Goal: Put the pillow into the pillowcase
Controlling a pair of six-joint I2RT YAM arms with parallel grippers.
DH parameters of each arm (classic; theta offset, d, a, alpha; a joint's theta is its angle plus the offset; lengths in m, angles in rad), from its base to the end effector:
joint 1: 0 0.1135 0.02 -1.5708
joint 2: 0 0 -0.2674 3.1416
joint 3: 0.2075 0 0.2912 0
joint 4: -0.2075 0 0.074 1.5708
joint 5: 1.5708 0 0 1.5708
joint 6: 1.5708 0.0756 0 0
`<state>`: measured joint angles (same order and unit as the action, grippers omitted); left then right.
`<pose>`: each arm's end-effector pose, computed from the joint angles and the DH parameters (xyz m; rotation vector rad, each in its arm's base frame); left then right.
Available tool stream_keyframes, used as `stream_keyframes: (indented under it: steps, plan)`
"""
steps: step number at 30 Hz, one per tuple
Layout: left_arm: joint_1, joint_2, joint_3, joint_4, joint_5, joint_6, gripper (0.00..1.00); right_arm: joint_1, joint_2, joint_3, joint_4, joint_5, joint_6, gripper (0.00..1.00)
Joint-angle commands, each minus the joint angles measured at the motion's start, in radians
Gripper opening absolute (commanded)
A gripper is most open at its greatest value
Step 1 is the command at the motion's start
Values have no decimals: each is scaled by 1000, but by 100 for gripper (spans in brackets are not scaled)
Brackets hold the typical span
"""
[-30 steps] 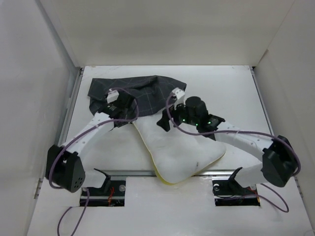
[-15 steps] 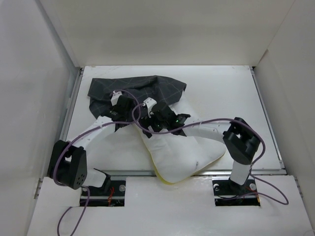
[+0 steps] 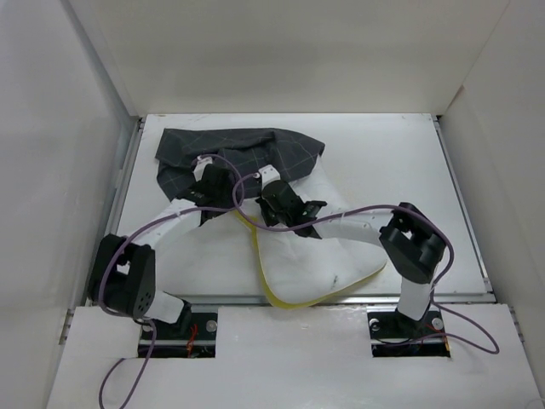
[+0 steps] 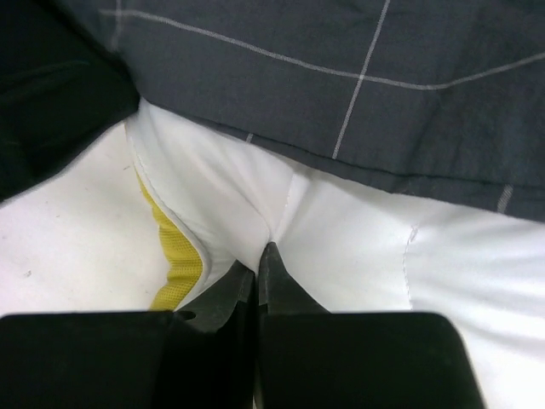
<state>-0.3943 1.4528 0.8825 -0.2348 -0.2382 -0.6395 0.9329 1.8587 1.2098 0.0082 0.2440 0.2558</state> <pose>0.3420 -0.1230 0.1694 -0.4007 2.3238 -0.2237 0.2989 0.3726 0.1574 -0.6068 2.1334 0.3971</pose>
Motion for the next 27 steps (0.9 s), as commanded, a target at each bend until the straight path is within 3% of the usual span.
stream_keyframes:
  steps: [1,4,8,13,15,19,24,27]
  plan:
    - [6,-126,-26,44,28,50,65,-8,-65,-30,7,81,13,0]
    - [-4,-199,-68,45,11,63,83,-8,-125,-30,-14,103,1,0]
    - [-14,-264,-140,123,43,72,85,-8,-170,-3,-69,130,-12,0]
    - [-25,-269,-160,187,77,118,76,-8,-202,26,-105,164,-33,0]
    - [-25,-247,-160,196,77,130,68,-8,-202,36,-129,164,-33,0]
    - [-25,-184,-97,196,47,117,55,-8,-234,36,-138,135,-33,0]
    - [-25,-125,-8,206,-18,144,51,-8,-288,8,-139,138,-33,0]
    - [-25,-74,36,192,-18,153,40,-8,-302,-4,-139,147,-33,0]
